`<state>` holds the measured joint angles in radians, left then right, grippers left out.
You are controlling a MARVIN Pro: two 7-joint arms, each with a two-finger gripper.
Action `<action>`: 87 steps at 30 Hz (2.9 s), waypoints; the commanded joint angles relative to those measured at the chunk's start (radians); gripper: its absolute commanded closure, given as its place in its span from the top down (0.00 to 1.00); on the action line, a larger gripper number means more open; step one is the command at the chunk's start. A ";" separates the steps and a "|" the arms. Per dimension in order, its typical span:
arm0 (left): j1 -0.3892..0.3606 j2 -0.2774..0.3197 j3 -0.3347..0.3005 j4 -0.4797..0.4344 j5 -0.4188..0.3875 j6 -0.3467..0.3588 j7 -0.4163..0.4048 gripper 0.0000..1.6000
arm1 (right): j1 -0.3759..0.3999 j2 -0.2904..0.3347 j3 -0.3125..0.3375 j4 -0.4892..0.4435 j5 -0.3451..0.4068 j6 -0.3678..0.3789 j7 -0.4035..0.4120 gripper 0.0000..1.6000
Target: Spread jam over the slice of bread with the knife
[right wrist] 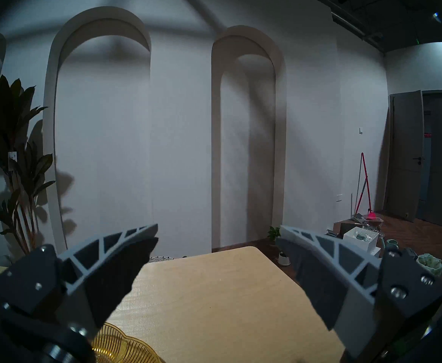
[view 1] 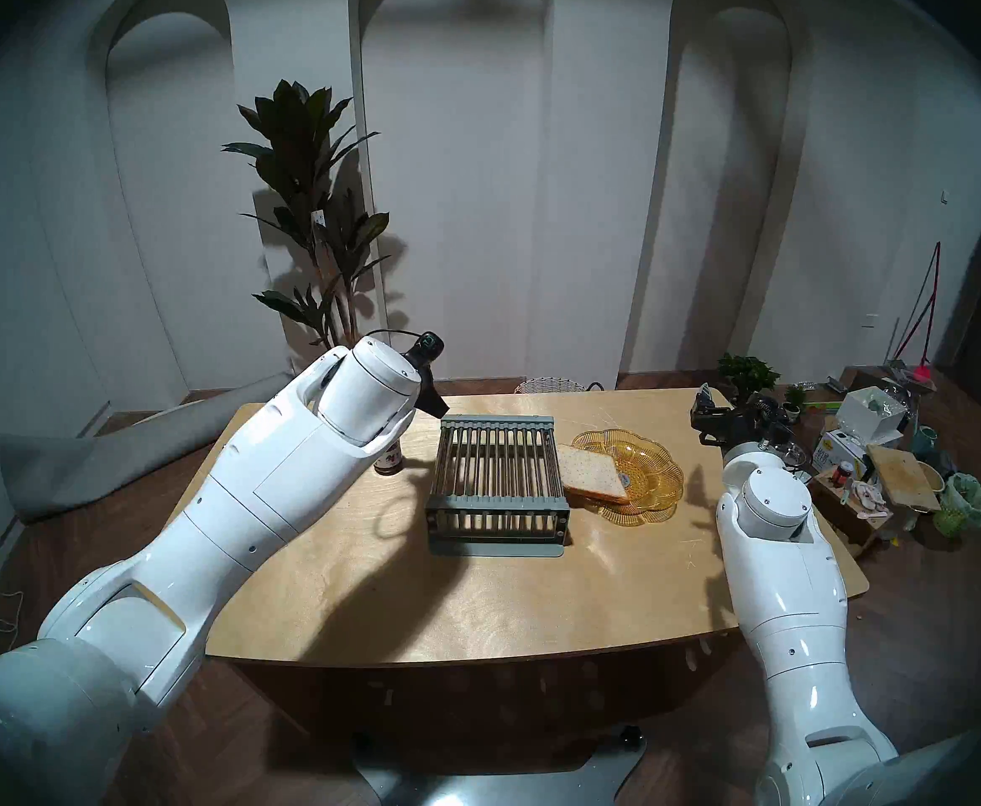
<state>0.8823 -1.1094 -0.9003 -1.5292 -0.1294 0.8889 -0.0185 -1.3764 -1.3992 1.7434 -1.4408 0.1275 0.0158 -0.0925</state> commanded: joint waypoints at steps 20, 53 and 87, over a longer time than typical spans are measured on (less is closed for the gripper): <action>-0.089 -0.039 0.076 -0.012 0.066 0.049 0.015 0.00 | 0.009 0.011 0.038 0.009 0.045 -0.026 0.040 1.00; -0.107 -0.078 0.125 -0.076 0.104 0.071 0.049 0.00 | 0.029 0.033 0.070 0.073 0.096 -0.052 0.100 1.00; -0.054 -0.155 0.048 -0.451 0.048 0.071 0.111 0.00 | 0.069 0.163 0.063 0.080 0.023 -0.028 0.185 1.00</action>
<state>0.8432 -1.1913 -0.8048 -1.9080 -0.0465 0.9626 0.0847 -1.3591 -1.3127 1.7942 -1.3464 0.1658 -0.0412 0.0629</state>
